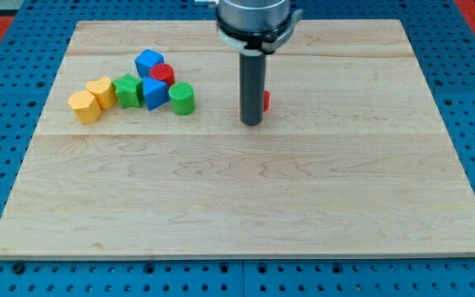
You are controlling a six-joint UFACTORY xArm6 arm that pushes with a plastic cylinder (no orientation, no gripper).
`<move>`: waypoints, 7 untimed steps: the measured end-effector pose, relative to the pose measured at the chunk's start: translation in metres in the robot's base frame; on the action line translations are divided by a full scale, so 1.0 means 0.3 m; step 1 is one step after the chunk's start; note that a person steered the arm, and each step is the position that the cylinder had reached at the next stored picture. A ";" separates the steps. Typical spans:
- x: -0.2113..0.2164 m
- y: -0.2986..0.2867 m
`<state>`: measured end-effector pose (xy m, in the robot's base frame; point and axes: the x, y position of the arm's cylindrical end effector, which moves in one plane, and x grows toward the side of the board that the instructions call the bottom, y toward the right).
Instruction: Place the red star to the top of the blue cube
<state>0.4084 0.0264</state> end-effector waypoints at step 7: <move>-0.511 -0.043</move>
<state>0.2550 0.0135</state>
